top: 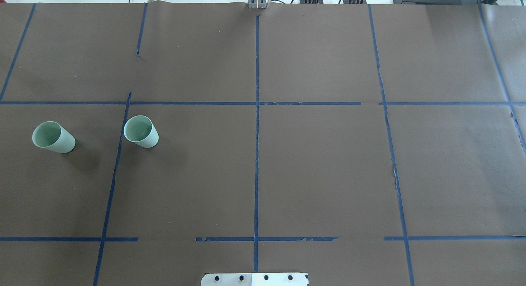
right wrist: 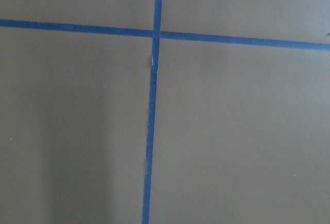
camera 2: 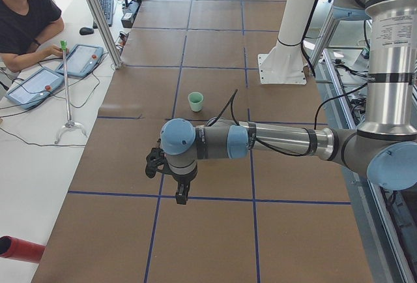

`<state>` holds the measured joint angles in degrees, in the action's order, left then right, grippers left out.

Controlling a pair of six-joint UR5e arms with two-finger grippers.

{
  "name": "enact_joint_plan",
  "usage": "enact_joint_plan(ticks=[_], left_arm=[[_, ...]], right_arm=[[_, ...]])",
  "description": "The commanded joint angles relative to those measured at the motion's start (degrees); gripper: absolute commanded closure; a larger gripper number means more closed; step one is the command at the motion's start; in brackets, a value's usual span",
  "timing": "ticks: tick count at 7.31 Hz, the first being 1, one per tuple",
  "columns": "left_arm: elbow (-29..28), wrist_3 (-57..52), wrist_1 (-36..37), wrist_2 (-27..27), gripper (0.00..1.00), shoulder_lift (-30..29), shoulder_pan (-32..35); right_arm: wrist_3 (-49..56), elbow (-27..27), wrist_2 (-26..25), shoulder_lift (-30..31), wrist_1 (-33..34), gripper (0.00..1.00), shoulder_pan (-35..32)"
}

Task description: Stack cups

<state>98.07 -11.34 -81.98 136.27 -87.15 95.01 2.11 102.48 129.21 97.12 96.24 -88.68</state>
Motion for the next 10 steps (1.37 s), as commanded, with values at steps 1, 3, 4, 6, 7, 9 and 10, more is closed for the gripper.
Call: enact_joint_plan(ticks=[1, 3, 4, 6, 7, 9, 10], left_arm=[[-1.12, 0.35, -2.99, 0.23, 0.00, 0.31, -0.44], [-1.21, 0.44, -5.97, 0.40, 0.00, 0.23, -1.66], [-1.04, 4.96, -9.82, 0.32, 0.00, 0.14, -2.89], [-0.95, 23.11, -22.63, -0.03, 0.00, 0.14, -12.96], [-0.60, 27.99, -25.04, 0.23, 0.00, 0.05, -14.49], [0.46, 41.93, -30.22, -0.38, 0.00, -0.21, -22.81], [0.46, 48.10, -33.73, -1.43, 0.00, -0.39, -25.55]], right_arm=[[0.00, 0.00, -0.01, 0.00, 0.00, 0.00, -0.01], [0.00, 0.00, -0.01, 0.00, 0.00, 0.00, -0.01], [0.00, 0.00, -0.01, 0.00, -0.09, 0.00, -0.01], [0.00, 0.00, -0.01, 0.00, 0.00, 0.00, -0.01], [0.00, 0.00, -0.01, 0.00, 0.00, 0.00, -0.01], [0.00, 0.00, -0.01, 0.00, 0.00, 0.00, -0.01], [0.00, 0.00, -0.01, 0.00, 0.00, 0.00, -0.01]])
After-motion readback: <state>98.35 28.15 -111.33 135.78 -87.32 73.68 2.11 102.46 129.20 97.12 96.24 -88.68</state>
